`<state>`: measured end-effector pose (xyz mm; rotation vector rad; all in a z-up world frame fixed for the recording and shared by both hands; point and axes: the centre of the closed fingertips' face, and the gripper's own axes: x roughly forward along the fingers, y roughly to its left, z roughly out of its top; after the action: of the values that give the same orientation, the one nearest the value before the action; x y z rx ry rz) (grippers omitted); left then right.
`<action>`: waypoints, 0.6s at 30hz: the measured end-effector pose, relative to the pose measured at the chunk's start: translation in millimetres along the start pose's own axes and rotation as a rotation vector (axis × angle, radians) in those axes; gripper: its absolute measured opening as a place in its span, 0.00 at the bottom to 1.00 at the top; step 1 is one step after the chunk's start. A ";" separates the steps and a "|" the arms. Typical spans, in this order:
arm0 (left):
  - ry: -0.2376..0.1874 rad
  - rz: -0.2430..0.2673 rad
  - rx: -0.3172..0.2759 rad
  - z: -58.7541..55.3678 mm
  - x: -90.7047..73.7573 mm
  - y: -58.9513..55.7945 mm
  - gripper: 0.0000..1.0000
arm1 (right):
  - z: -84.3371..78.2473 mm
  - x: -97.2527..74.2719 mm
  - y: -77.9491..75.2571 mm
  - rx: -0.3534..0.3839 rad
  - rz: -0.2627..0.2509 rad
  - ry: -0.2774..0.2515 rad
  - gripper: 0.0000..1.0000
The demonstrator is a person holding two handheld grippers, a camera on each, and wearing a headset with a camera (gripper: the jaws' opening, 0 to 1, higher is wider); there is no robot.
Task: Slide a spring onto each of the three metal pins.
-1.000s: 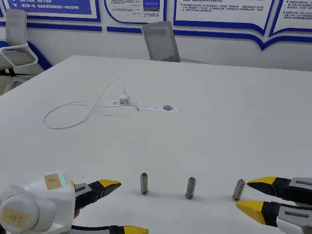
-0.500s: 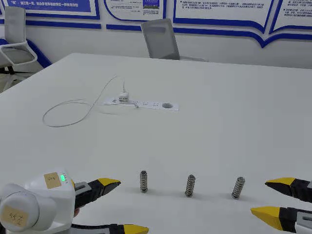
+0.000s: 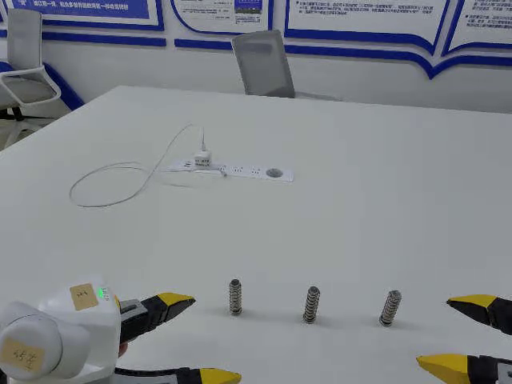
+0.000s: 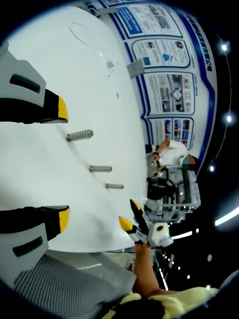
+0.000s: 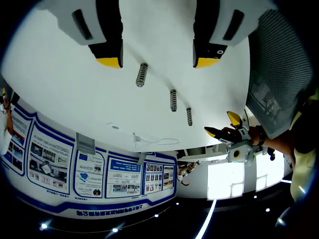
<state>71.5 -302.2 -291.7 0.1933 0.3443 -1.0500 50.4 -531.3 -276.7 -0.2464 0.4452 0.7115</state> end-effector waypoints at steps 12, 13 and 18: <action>-0.002 0.003 -0.007 -0.5 0.3 1.3 0.68 | 1.7 -0.2 -1.3 0.000 -0.001 -0.003 0.59; -0.002 0.003 -0.007 -0.5 0.4 1.3 0.68 | 2.0 0.0 -1.1 -0.001 -0.001 -0.004 0.59; -0.001 0.004 -0.008 -1.0 -0.2 1.4 0.68 | 3.1 0.8 -0.1 -0.002 0.000 -0.005 0.59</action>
<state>72.4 -301.0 -292.5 0.1861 0.3473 -1.0445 51.9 -529.8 -274.3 -0.2466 0.4395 0.7128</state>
